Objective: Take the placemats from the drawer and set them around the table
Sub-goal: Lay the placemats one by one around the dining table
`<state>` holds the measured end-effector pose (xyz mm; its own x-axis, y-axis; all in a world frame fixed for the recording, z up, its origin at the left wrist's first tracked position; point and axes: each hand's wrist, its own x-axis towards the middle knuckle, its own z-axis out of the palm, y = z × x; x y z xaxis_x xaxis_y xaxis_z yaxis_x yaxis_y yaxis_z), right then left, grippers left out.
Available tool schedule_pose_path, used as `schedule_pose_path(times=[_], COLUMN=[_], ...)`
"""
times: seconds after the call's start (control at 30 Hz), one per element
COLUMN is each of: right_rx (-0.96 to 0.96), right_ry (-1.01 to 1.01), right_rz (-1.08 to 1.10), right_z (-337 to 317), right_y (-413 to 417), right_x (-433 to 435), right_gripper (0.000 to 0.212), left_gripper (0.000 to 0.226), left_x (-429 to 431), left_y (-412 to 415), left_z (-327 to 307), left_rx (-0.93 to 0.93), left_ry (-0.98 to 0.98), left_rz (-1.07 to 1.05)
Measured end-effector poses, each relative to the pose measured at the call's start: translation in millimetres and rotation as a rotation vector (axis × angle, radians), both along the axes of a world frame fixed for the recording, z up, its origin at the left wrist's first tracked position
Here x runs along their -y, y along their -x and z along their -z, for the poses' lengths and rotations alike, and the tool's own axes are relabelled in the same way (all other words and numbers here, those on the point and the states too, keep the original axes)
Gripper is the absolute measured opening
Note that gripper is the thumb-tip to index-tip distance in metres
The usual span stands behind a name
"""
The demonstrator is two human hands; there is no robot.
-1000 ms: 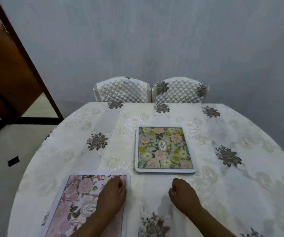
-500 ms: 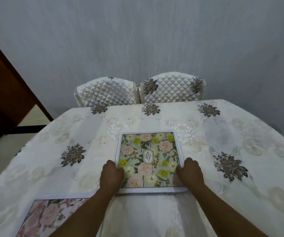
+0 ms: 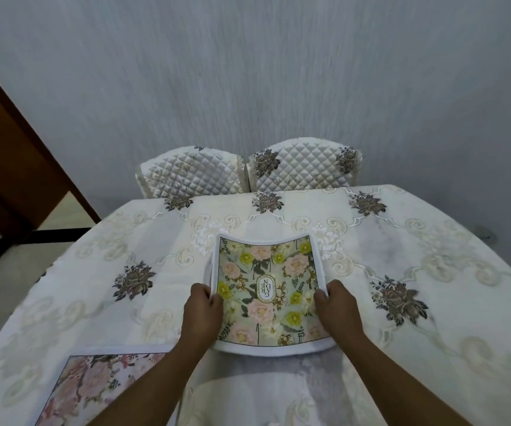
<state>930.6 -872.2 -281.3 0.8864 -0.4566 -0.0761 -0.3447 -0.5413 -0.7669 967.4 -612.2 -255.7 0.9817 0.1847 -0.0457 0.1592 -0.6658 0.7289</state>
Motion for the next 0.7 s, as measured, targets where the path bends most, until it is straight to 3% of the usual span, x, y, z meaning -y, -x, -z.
schedule_pose_path(times=[0.43, 0.7], right_rx=[-0.181, -0.271], right_ry=[0.11, 0.109], right_rz=[0.148, 0.203], right_z=[-49, -50], right_y=[231, 293], right_x=[63, 129], right_gripper=[0.032, 0.039], left_gripper=[0.022, 0.024], left_x=[44, 113], left_y=[190, 247], left_z=[-12, -21], left_rx=[-0.079, -0.118], left_ry=[0.171, 0.133], left_rz=[0.214, 0.264])
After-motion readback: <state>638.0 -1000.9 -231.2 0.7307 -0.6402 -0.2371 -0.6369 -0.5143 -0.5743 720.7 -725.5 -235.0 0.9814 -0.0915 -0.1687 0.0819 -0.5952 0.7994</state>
